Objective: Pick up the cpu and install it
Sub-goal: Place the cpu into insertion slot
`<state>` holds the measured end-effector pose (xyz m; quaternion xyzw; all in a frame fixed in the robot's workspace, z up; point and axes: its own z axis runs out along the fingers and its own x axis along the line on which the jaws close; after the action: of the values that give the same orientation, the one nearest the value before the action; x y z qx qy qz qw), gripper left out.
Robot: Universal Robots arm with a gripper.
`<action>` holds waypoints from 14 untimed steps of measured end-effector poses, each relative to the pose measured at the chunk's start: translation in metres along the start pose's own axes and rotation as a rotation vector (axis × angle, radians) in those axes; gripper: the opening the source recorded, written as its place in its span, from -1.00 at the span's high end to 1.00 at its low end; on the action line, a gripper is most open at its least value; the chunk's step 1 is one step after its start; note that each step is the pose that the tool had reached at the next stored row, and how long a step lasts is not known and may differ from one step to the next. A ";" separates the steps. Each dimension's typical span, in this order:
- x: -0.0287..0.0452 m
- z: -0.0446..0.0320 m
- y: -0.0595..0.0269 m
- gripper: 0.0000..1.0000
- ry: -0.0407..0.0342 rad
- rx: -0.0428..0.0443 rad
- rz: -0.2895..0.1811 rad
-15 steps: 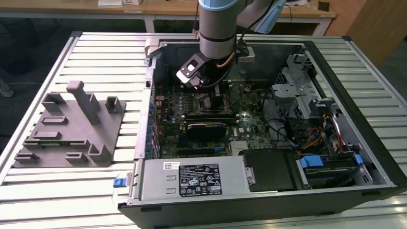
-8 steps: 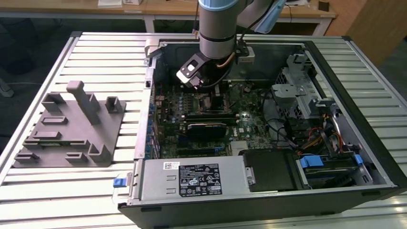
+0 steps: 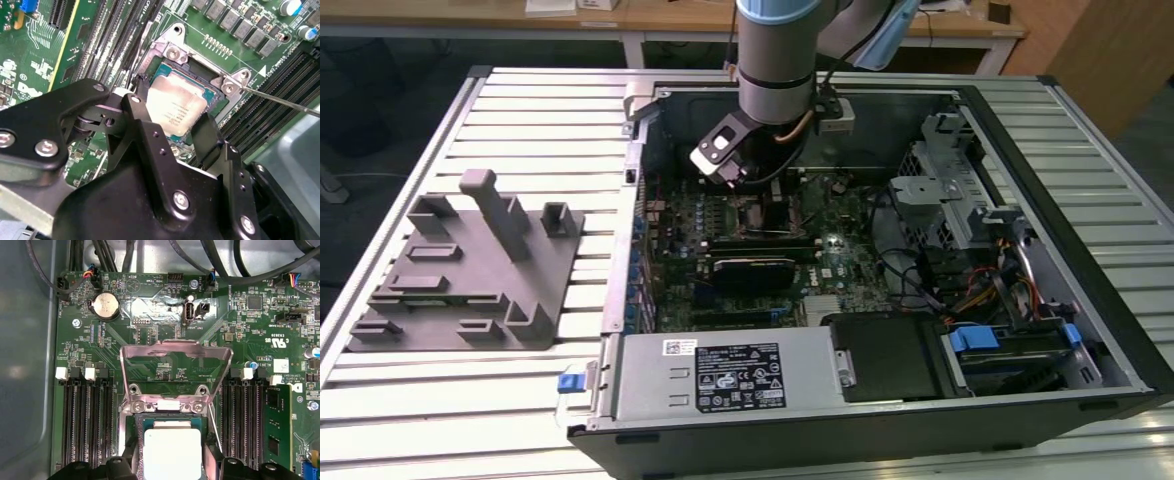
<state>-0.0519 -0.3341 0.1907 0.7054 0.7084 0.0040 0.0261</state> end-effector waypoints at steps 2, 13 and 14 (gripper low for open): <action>0.0000 0.0000 0.0000 -0.23 0.0072 -0.0001 0.000; -0.0001 -0.0042 0.0002 -0.23 0.0194 -0.0001 0.001; -0.0001 -0.0054 0.0002 -0.23 0.0195 -0.0002 0.001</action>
<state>-0.0519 -0.3340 0.1962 0.7056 0.7083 0.0109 0.0193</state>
